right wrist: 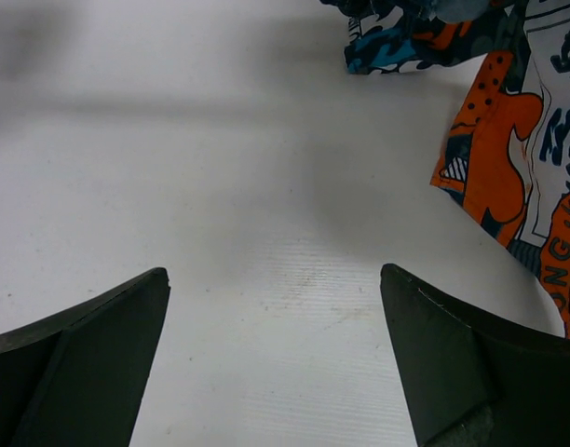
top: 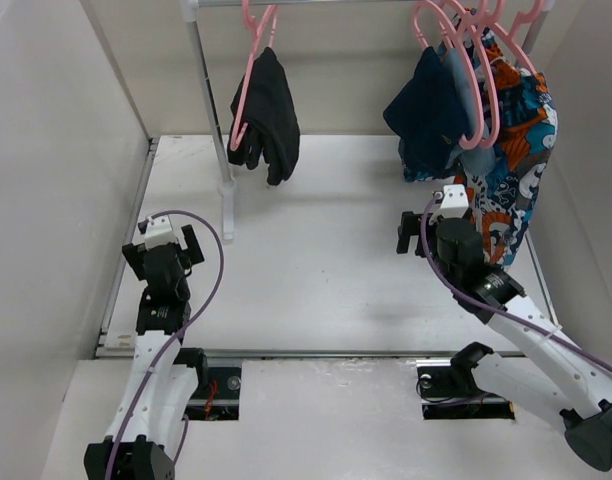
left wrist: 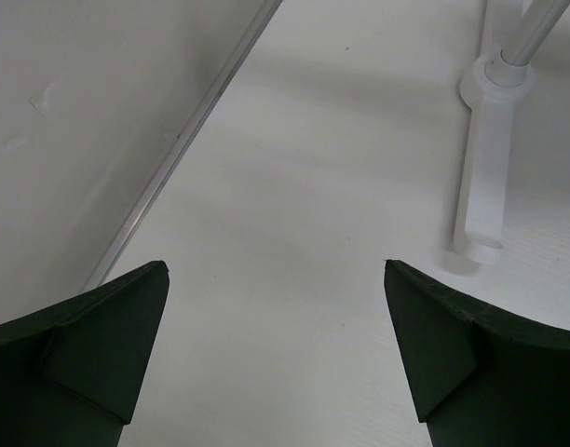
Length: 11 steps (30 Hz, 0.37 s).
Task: Place the trousers on the hanger
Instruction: Reset both arms
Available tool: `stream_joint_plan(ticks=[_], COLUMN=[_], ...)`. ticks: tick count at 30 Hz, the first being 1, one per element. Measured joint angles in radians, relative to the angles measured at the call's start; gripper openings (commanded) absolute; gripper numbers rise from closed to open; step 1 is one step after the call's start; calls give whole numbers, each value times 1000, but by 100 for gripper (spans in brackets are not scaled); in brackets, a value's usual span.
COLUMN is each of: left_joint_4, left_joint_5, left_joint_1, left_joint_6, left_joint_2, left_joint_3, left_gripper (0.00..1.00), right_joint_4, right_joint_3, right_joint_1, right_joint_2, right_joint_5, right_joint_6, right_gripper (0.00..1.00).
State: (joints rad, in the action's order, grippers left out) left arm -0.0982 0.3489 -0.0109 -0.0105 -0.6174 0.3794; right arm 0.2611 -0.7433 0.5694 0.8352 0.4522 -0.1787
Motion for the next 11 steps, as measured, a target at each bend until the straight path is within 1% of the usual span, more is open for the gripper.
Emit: stream_joint_plan(ticks=[11], left_joint_4=[-3], left_joint_5=[-1], left_joint_1=[0], left_joint_6=[0], left_joint_2=[0], left_joint_3=[0], left_gripper=[100], right_joint_4=[-1], right_joint_3=[0], right_joint_1=[0], right_joint_2=[16], right_joint_5=[47], right_joint_6=[-14], right_gripper=[100])
